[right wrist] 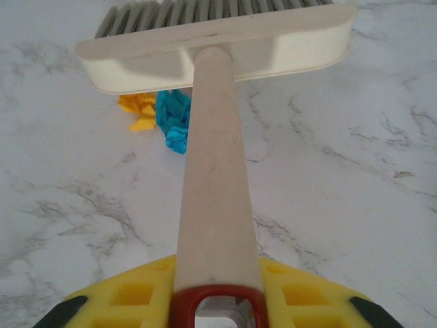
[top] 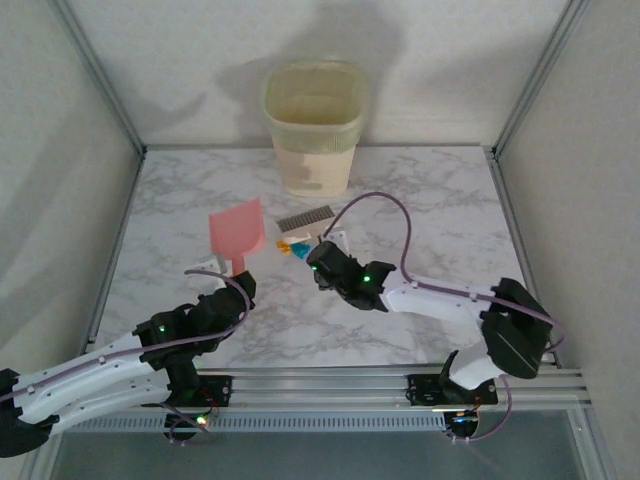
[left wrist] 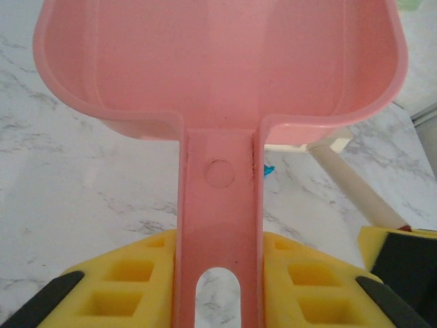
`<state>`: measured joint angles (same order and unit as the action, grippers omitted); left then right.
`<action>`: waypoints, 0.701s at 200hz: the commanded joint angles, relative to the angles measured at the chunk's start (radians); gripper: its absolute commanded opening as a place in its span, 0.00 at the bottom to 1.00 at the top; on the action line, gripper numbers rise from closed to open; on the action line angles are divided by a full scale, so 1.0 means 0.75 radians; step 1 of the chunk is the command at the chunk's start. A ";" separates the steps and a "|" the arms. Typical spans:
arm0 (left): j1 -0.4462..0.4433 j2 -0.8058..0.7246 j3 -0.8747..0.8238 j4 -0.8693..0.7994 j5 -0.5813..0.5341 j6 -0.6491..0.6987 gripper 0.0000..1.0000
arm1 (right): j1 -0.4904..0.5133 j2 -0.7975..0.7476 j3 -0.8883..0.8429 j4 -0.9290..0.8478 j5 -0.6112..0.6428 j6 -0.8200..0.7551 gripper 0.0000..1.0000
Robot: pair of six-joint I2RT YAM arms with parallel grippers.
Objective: Sweep away the paper scraps from the table
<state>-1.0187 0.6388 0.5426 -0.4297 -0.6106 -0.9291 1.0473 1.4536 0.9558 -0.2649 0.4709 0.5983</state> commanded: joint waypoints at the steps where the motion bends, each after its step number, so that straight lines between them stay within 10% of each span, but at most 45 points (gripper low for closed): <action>1: 0.017 0.011 0.067 0.004 0.094 0.080 0.17 | -0.020 -0.159 -0.055 0.023 0.037 0.136 0.00; 69: 0.018 0.261 0.196 -0.019 0.534 0.273 0.12 | -0.188 -0.661 -0.254 -0.132 0.067 0.319 0.00; 140: 0.014 0.425 0.204 -0.018 0.851 0.367 0.02 | -0.297 -0.714 -0.211 -0.266 0.013 0.257 0.00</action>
<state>-1.0107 0.9401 0.6807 -0.4522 -0.1104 -0.7033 0.8307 0.9184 0.7746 -0.4603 0.4870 0.8032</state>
